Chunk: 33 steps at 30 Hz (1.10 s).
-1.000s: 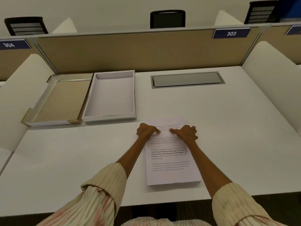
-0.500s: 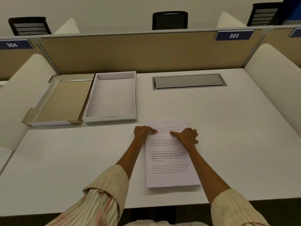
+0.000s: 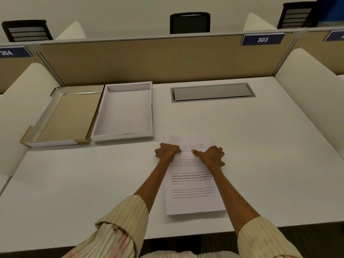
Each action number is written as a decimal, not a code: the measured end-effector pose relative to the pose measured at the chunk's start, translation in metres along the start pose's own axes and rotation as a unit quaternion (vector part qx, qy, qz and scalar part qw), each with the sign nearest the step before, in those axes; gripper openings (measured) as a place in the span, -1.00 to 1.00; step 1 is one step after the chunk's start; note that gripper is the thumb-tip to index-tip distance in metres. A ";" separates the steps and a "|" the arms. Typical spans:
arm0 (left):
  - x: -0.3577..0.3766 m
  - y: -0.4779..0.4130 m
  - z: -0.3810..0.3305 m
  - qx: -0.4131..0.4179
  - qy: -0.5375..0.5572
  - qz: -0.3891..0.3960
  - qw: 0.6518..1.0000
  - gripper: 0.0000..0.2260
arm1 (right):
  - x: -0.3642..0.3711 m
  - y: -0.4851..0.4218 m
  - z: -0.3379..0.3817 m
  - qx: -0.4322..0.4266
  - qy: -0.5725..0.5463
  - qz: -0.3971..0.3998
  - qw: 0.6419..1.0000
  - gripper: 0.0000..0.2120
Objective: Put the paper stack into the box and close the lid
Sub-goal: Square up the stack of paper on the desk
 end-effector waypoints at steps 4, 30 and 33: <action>-0.003 -0.002 -0.001 0.009 0.027 -0.020 0.999 -0.34 | 0.000 0.001 0.000 0.002 -0.003 -0.003 1.000 -0.04; -0.002 0.006 0.021 -0.044 0.352 0.123 0.927 -0.65 | -0.006 -0.003 -0.009 0.010 -0.113 0.055 0.992 0.05; -0.013 0.011 0.010 0.010 0.375 0.142 0.916 -0.58 | -0.012 -0.007 -0.003 -0.018 -0.239 0.144 0.960 0.03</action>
Point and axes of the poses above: each hand's wrist, its own y-axis away from the middle knuckle, its own x-axis out of the palm, z = x × y, the point moved 7 cm from there along -y, towards the middle knuckle, and after that the axes turned 15 degrees about -z, right-handed, at the moved point
